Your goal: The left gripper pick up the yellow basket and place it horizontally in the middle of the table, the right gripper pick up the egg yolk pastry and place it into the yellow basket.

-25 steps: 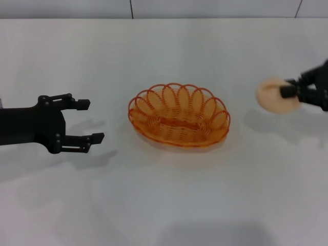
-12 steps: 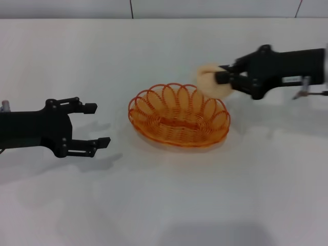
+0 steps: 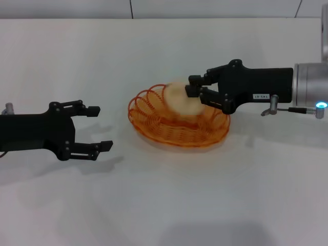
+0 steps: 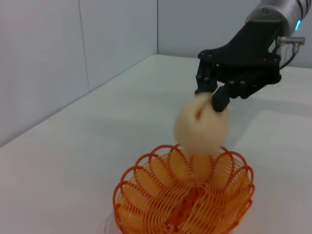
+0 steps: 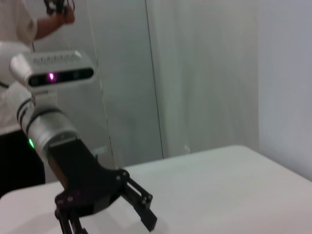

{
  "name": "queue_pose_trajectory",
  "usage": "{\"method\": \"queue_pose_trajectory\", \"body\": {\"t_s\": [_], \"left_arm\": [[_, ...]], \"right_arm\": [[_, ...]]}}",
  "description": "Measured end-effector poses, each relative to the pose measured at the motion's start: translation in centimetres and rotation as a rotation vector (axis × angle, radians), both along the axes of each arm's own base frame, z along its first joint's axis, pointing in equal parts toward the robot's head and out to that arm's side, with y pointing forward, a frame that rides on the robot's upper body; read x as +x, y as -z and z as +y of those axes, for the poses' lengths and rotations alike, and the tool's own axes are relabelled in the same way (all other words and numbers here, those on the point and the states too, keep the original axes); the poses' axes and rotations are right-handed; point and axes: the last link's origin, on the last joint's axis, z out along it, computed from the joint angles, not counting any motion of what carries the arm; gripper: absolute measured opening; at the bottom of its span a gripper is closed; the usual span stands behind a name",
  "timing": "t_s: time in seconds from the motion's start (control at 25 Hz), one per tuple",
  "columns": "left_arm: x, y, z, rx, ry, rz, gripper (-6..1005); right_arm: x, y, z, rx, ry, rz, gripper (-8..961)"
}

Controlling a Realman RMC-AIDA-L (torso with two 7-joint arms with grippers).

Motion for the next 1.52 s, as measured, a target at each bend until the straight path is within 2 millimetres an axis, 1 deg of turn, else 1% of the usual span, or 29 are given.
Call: {"method": "queue_pose_trajectory", "body": {"t_s": [0.16, 0.4, 0.52, 0.6, 0.72, 0.84, 0.92, 1.04, 1.2, 1.52], "left_arm": [[-0.2, 0.1, -0.2, -0.002, 0.000, -0.001, 866], [-0.2, 0.2, -0.1, 0.006, -0.001, 0.000, 866], [-0.2, 0.2, -0.2, 0.005, -0.001, -0.002, 866], [-0.2, 0.2, -0.3, 0.001, -0.001, -0.005, 866], [-0.2, 0.2, -0.3, -0.005, 0.001, -0.007, 866], [-0.1, 0.0, -0.4, -0.017, -0.002, -0.010, 866], [-0.1, -0.2, -0.4, -0.024, -0.006, -0.012, 866], [-0.1, -0.4, -0.4, -0.031, -0.005, -0.012, 866], [-0.1, -0.5, -0.4, -0.035, 0.000, -0.011, 866], [0.2, -0.5, 0.0, -0.047, 0.011, 0.010, 866]], "right_arm": [[0.2, 0.1, -0.2, 0.001, 0.007, 0.028, 90], [0.7, 0.1, -0.4, 0.000, 0.011, 0.021, 301], [1.5, -0.3, -0.9, 0.004, 0.000, 0.025, 531], [2.0, -0.9, -1.2, 0.013, -0.016, 0.029, 614], [3.7, -2.5, -1.9, 0.038, -0.039, 0.018, 739], [5.6, -4.1, -2.8, 0.044, -0.049, -0.008, 783], [6.7, -4.7, -3.5, 0.026, -0.060, -0.043, 812], [8.1, -5.5, -4.2, 0.000, -0.062, -0.088, 812], [9.1, -5.9, -4.9, -0.016, -0.043, -0.095, 812], [9.7, -6.0, -6.0, -0.020, -0.037, -0.070, 813]]}}
